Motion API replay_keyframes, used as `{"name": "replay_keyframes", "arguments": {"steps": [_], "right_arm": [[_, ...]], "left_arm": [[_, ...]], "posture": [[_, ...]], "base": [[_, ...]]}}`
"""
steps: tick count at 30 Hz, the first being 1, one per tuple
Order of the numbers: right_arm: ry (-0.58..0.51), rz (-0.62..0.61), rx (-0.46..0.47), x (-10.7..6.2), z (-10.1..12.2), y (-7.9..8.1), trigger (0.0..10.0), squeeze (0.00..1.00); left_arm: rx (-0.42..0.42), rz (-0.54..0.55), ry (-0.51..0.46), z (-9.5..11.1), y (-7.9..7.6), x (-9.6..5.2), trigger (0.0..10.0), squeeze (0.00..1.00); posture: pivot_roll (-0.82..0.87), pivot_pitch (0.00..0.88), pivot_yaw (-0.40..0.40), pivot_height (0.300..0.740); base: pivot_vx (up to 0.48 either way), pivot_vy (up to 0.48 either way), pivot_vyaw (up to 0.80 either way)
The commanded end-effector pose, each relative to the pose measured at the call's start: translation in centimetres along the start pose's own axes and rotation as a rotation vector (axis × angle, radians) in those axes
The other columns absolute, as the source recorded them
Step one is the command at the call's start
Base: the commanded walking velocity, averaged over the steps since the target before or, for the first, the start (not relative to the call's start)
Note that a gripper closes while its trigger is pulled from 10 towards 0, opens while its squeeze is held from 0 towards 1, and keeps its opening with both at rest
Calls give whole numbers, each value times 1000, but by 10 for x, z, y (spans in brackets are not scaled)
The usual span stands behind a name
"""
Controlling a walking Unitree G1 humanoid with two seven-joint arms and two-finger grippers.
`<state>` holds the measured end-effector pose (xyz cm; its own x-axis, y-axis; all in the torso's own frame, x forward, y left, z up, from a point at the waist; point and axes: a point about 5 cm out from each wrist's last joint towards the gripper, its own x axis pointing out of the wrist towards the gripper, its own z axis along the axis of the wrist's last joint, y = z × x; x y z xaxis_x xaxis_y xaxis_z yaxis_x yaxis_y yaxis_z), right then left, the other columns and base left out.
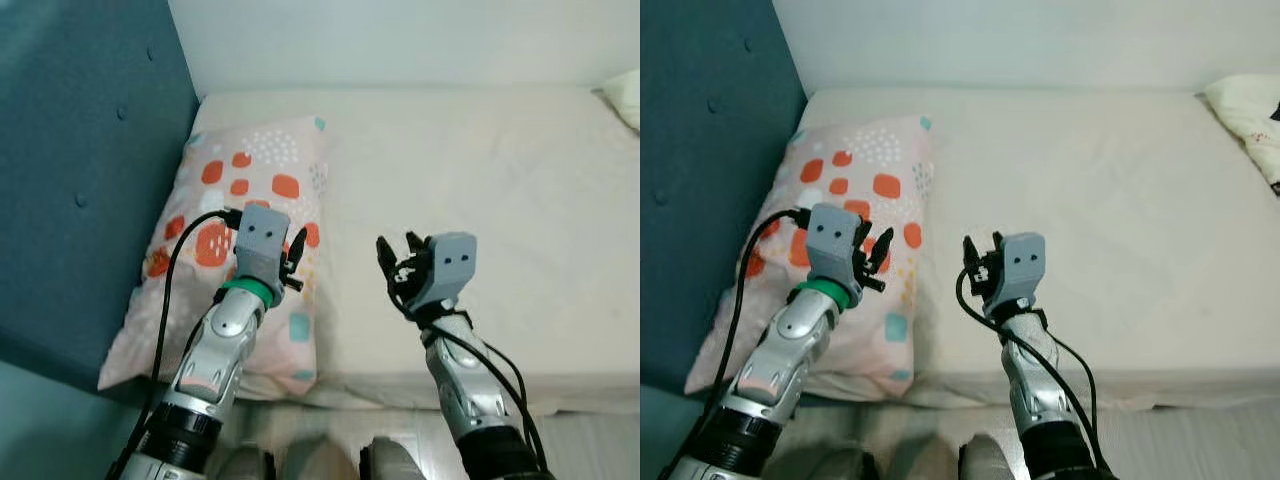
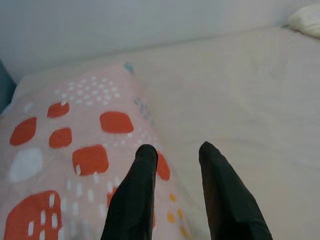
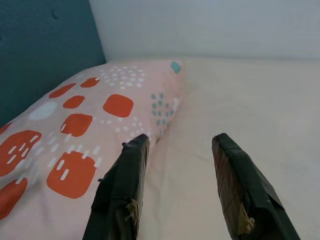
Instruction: Clean up the room
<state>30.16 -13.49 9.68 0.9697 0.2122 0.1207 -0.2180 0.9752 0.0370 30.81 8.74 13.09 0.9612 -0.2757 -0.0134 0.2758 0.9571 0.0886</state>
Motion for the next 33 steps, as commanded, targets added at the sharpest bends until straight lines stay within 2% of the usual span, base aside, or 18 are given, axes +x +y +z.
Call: {"name": "replay_keyframes", "arguments": {"steps": [1, 7, 16, 33], "right_arm": [[28, -6, 1, -5, -8, -2, 10000, 0], [40, -8, 0, -6, -12, -2, 10000, 0], [49, -3, 15, -7, -15, 0, 10000, 0], [59, -6, 24, -10, -19, 0, 10000, 0]], "left_arm": [[-5, -24, 32, -9, -4, -2, 10000, 0], [-30, -41, 43, -12, -6, 0, 10000, 0], [26, -37, 35, -16, -4, -1, 10000, 0], [38, -42, 35, -20, -6, -4, 10000, 0]], "posture": [[-36, 0, 26, 740], [-38, 0, 25, 740], [-37, 0, 27, 740], [-35, 15, 28, 740]], "base": [[0, 0, 0], [0, 0, 0], [0, 0, 0], [0, -373, 0]]}}
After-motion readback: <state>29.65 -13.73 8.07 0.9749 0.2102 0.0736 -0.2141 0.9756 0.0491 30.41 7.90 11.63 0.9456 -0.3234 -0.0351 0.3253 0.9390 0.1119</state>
